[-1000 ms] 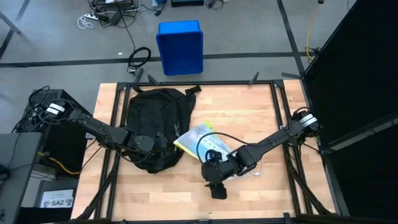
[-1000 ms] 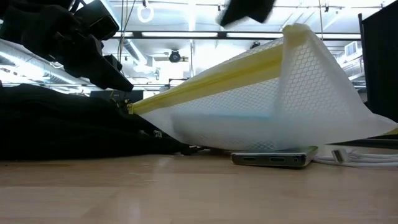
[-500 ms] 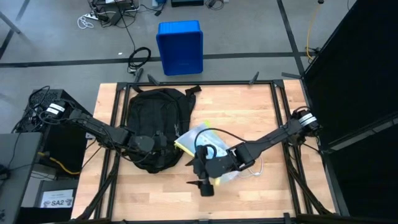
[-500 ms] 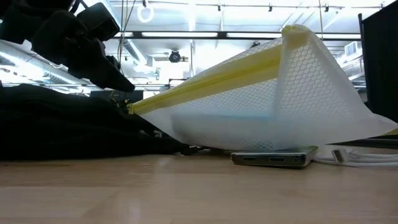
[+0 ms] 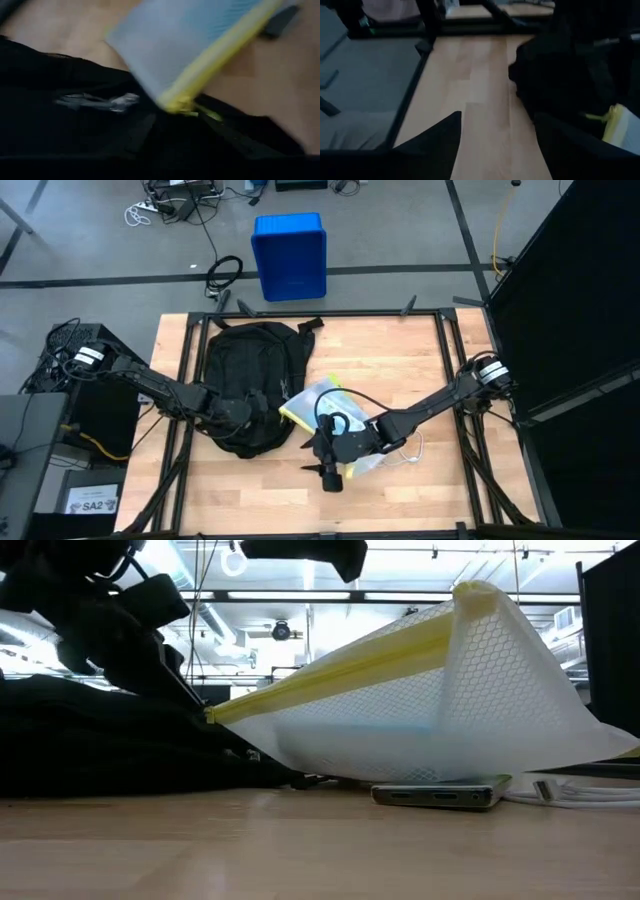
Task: Unpack backpack
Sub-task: Open the zip lock bag
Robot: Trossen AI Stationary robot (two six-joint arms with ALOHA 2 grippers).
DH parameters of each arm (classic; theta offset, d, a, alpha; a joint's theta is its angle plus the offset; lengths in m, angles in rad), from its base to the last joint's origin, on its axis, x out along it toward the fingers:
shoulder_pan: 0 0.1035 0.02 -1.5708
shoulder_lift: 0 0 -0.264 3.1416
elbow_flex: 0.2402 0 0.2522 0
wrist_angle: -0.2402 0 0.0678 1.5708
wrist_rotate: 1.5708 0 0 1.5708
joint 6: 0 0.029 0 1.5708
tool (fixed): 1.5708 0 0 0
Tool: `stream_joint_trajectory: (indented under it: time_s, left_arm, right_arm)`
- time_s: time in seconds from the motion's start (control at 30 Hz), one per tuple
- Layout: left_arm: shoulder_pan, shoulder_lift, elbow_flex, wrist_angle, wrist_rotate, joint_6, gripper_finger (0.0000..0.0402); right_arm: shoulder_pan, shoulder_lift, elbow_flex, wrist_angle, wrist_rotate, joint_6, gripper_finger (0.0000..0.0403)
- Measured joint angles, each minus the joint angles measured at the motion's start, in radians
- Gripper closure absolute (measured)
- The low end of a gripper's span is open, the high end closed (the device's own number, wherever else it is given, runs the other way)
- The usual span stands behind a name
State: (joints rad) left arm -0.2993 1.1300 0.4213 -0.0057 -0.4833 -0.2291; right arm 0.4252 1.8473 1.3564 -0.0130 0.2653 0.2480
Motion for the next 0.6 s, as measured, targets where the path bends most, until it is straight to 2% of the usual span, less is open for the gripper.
stream_joint_trajectory:
  time_s: [0.13, 0.3, 0.47, 0.6]
  left_arm:
    - [0.000, 0.040, 0.000, -0.021, -0.127, 0.074, 0.0273]
    - [0.000, 0.141, 0.000, 0.021, -0.133, 0.209, 0.0273]
    - [0.001, 0.249, 0.000, 0.174, -0.109, 0.342, 0.0273]
    - [-0.001, 0.285, 0.000, 0.313, -0.071, 0.430, 0.0273]
  right_arm:
    - [0.000, 0.000, -0.049, 0.128, 0.002, -0.046, 0.0196]
    - [-0.006, 0.000, -0.086, 0.249, 0.005, -0.116, 0.0210]
    - [-0.015, 0.000, -0.088, 0.275, 0.008, -0.137, 0.0223]
    - [-0.019, 0.000, -0.088, 0.273, 0.008, -0.137, 0.0232]
